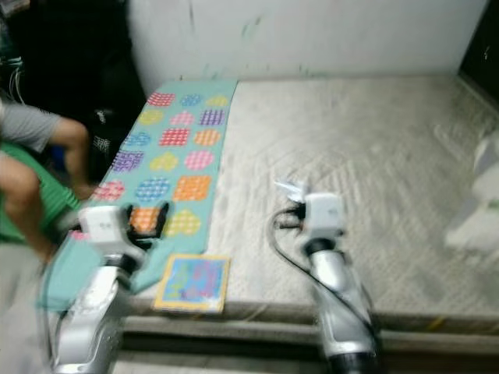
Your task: Clean up the room
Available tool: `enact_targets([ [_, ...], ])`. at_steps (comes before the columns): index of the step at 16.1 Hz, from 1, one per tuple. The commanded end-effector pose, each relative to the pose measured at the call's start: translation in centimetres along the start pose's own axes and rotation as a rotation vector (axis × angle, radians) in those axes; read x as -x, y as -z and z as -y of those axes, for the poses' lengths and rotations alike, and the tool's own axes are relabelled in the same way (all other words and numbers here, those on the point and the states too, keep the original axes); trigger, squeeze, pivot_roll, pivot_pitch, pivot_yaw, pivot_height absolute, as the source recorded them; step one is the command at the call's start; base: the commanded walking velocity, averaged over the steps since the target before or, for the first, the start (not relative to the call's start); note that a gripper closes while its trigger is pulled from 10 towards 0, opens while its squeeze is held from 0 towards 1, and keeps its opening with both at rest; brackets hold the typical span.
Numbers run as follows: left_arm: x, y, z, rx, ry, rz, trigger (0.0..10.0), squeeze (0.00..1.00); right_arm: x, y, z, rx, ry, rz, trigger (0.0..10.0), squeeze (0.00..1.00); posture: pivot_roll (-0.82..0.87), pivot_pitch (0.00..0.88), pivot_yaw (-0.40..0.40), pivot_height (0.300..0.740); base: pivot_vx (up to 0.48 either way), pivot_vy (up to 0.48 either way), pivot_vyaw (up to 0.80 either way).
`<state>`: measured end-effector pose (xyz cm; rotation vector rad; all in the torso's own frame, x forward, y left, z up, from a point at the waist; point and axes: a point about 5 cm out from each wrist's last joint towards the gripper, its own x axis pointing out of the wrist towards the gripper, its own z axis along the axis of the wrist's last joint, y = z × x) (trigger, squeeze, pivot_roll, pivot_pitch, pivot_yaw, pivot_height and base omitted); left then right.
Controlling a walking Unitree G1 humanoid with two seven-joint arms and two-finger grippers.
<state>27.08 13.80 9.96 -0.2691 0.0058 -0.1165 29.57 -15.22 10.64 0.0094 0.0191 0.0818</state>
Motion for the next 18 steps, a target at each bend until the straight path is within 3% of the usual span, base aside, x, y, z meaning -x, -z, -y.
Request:
enact_targets([
  [1, -0.14, -0.67, -0.63, -0.015, -0.015, 0.022, 10.0, 0.00, -0.21, -0.58, -0.65, -0.012, -0.024, 0.022, 10.0, 0.00, -0.19, 0.000, 0.108, 0.740, 0.000, 0.409, 0.00],
  [9, -0.11, -0.55, -0.53, -0.010, -0.020, 0.023, 10.0, 0.00, -0.47, -0.62, -1.06, 0.012, -0.061, 0.022, 10.0, 0.00, -0.19, 0.000, 0.101, 0.740, 0.000, 0.445, 0.00],
  [18, 0.02, -0.88, 0.34, 0.015, 0.060, 0.056, 10.0, 0.00, -0.49, -0.53, -1.21, 0.036, -0.078, 0.024, 10.0, 0.00, -0.20, 0.000, 0.100, 0.740, 0.000, 0.000, 0.00],
])
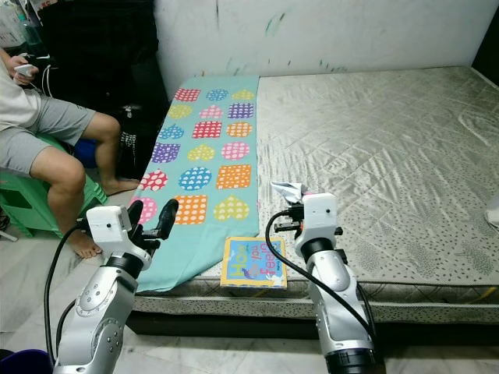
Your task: Clean up the room
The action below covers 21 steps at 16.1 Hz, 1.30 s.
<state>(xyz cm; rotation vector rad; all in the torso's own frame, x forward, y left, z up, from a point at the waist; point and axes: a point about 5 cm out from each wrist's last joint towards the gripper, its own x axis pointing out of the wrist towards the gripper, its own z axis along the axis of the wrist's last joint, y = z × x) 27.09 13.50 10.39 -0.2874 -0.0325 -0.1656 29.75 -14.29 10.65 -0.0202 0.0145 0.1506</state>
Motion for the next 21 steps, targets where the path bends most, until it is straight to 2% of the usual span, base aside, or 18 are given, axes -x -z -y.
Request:
enact_targets([
  [1, 0.07, -0.53, -0.03, -0.001, 0.008, 0.023, 10.0, 0.00, -0.25, -0.53, -0.25, 0.007, -0.009, 0.022, 10.0, 0.00, -0.20, 0.000, 0.100, 0.740, 0.000, 0.000, 0.00],
  [13, 0.19, -0.40, 0.03, -0.004, 0.023, 0.013, 10.0, 0.00, -0.17, -0.47, -0.24, 0.010, -0.010, 0.021, 10.0, 0.00, -0.20, 0.000, 0.103, 0.740, 0.271, 0.000, 0.00],
  [18, 0.06, -0.21, -0.57, -0.024, -0.049, -0.009, 10.0, 0.00, -0.18, -0.35, -0.20, 0.013, -0.008, 0.018, 10.0, 0.00, -0.20, 0.000, 0.103, 0.740, 0.000, 0.000, 0.00],
  [21, -0.04, -0.20, -0.55, -0.006, -0.038, -0.008, 10.0, 0.00, -0.23, -0.34, -0.18, 0.015, -0.008, 0.018, 10.0, 0.00, -0.20, 0.000, 0.103, 0.740, 0.000, 0.092, 0.00],
])
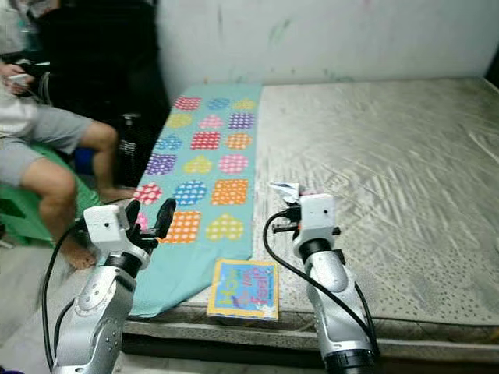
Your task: Clean up the room
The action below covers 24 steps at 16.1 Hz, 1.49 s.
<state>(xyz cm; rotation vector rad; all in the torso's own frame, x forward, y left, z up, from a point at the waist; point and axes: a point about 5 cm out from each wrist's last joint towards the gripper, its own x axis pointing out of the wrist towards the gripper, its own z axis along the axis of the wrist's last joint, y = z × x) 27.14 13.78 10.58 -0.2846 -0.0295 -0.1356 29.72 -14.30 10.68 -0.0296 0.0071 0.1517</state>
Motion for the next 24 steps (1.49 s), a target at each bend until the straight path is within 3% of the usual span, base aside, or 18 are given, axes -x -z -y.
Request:
enact_targets([
  [1, 0.0, 0.0, -0.3, -0.001, -0.002, -0.006, 10.0, 0.00, -0.3, -0.3, -0.2, 0.006, -0.007, 0.011, 10.0, 0.00, -0.20, 0.000, 0.103, 0.740, 0.000, 0.368, 0.00],
  [11, -0.1, 0.0, -0.1, -0.004, -0.003, -0.005, 10.0, 0.00, -0.3, -0.4, -0.4, 0.009, -0.022, 0.014, 10.0, 0.00, -0.20, 0.000, 0.105, 0.740, 0.000, 0.480, 0.00],
  [22, -0.4, -0.4, -0.2, -0.018, -0.010, 0.010, 10.0, 0.00, -0.7, -0.9, -1.8, 0.008, -0.092, 0.033, 10.0, 0.00, -0.20, 0.000, 0.109, 0.740, 0.000, 0.480, 0.00],
  [24, -0.3, -0.4, -0.3, -0.032, -0.018, 0.012, 10.0, 0.00, -0.6, -1.0, -2.2, 0.020, -0.123, 0.043, 10.0, 0.00, -0.20, 0.000, 0.107, 0.740, 0.000, 0.000, 0.24],
])
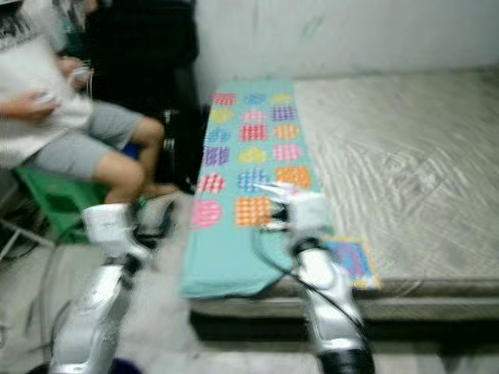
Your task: Clean up the room
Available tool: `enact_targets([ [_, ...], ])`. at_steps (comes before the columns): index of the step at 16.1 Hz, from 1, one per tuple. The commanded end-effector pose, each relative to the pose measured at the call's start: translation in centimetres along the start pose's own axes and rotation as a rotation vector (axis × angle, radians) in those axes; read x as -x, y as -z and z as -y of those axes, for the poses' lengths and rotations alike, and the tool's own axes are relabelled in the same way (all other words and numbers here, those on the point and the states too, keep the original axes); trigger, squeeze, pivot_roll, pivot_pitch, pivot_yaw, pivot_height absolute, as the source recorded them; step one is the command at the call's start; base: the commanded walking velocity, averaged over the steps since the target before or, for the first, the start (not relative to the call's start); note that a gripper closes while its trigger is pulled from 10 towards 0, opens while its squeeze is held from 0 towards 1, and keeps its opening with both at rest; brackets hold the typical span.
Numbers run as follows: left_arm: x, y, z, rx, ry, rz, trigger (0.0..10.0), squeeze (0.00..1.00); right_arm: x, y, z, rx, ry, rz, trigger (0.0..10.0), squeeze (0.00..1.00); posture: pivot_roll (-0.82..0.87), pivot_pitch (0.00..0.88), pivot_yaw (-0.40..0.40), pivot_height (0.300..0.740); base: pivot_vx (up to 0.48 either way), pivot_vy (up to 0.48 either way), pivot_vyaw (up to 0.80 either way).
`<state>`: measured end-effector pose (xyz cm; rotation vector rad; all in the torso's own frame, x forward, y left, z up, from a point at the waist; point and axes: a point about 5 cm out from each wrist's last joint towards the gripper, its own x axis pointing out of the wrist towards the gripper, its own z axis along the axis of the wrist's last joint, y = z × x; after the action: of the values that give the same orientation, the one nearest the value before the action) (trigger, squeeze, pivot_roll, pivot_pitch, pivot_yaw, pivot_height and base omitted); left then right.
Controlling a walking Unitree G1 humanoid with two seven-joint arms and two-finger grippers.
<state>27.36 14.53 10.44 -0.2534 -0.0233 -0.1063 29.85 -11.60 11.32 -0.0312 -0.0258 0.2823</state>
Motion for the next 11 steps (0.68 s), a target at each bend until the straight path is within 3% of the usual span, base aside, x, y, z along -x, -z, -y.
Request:
enact_targets([
  [1, -0.21, -0.27, 0.52, -0.006, 0.009, 0.016, 10.0, 0.00, 0.07, -0.30, 0.27, 0.024, -0.011, 0.014, 10.0, 0.00, -0.20, 0.000, 0.106, 0.740, 0.000, 0.000, 0.80],
  [11, -0.10, -0.17, 0.30, -0.020, 0.004, 0.011, 10.0, 0.00, 0.21, -0.23, -0.01, 0.042, -0.029, 0.016, 10.0, 0.00, -0.20, 0.000, 0.106, 0.740, 0.000, 0.000, 0.80],
])
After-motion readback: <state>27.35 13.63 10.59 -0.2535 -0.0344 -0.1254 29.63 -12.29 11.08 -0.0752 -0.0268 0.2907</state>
